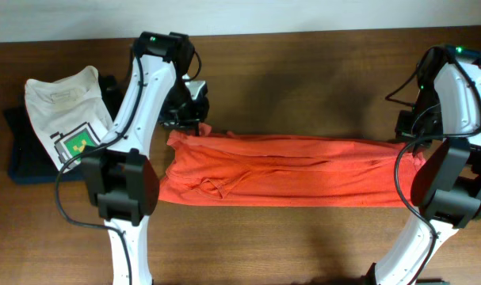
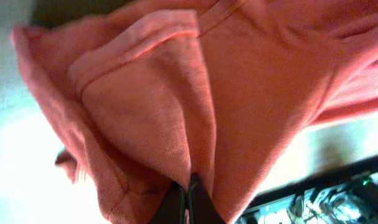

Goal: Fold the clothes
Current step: 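Lay the lifted bottom half over the top half with both grippers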

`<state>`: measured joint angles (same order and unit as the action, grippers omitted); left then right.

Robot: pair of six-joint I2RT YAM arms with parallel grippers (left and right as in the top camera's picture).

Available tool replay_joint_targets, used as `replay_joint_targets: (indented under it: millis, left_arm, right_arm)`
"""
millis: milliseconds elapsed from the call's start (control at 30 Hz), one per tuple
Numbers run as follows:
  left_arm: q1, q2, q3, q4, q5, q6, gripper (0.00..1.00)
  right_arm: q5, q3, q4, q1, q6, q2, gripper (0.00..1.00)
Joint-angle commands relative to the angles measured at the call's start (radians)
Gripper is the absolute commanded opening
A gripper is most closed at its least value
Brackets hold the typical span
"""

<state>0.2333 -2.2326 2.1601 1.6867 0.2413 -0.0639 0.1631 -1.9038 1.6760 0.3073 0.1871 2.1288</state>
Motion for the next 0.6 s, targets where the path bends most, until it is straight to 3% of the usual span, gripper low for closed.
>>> replay_joint_targets:
  millis: [0, 233, 567]
  left_arm:
    - [-0.007, 0.094, -0.100, 0.002, -0.064, -0.003, 0.01]
    - [-0.006, 0.145, -0.279, -0.021, -0.063, -0.011, 0.01]
    - [0.028, 0.145, -0.488, -0.089, -0.068, -0.011, 0.01]
  right_arm:
    - [0.006, -0.014, 0.023, 0.034, 0.012, -0.031, 0.04]
    - [-0.035, 0.040, -0.062, 0.127, 0.012, -0.031, 0.05]
    - [0.036, 0.225, -0.251, 0.139, 0.032, -0.029, 0.05]
